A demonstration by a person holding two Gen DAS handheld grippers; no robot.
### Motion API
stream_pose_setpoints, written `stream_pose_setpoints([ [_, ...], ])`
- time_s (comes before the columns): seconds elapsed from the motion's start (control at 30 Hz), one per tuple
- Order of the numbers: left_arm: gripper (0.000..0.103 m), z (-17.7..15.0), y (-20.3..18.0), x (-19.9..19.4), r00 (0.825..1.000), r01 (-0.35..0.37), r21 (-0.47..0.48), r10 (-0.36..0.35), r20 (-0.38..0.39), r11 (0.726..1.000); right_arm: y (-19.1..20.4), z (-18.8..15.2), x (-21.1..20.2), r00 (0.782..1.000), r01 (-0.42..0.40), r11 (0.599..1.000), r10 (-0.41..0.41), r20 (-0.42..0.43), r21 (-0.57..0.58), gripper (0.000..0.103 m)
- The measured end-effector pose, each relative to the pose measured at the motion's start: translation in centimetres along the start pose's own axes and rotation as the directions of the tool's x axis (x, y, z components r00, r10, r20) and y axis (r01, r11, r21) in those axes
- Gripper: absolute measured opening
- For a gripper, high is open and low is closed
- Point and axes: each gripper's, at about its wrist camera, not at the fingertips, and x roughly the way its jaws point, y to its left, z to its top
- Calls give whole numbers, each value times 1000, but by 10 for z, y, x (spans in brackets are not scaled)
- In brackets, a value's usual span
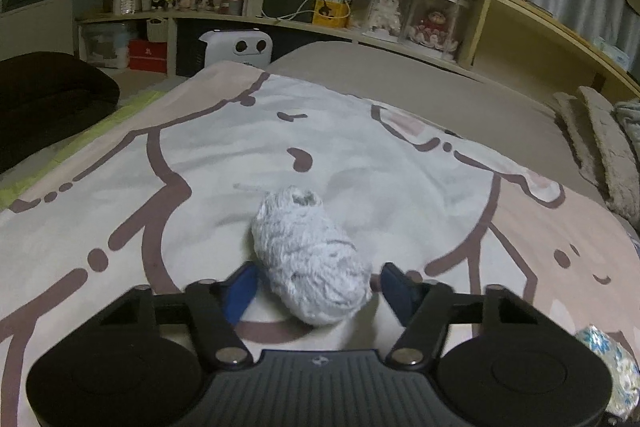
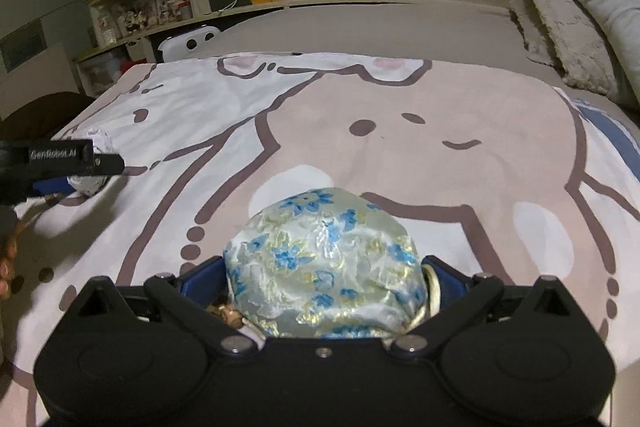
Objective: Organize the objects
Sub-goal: 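Grasp the white yarn ball with left tool while right tool grasps the blue floral pouch, then carry the yarn ball and floral pouch into the white box and open both tools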
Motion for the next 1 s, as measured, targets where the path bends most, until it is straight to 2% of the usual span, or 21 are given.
stream_pose_setpoints([
  [0.03,53,0,0,1,1000,-7,2,7,0,1000,1,0,1,1000,-1,1000,1,-1,-6,100],
  [0.07,50,0,0,1,1000,-12,3,12,1,1000,1,0,1,1000,1,1000,-1,1,-9,96],
  [0.2,46,0,-1,-3,1000,-12,31,12,9,999,3,4,-3,1000,8,1000,-8,-2,-27,86],
  [0.33,45,0,0,-12,1000,-4,30,4,8,1000,4,6,-15,1000,-2,999,2,7,-33,86],
  [0.57,44,5,-3,-51,1000,21,51,-22,22,998,14,14,-53,999,-18,998,21,40,-60,85],
  [0.8,44,18,-15,-107,997,61,92,-65,40,994,19,27,-111,996,-33,998,38,81,-58,85],
  [1.0,44,19,-30,-152,993,113,131,-117,26,985,15,30,-153,996,-26,999,30,82,-41,85],
])
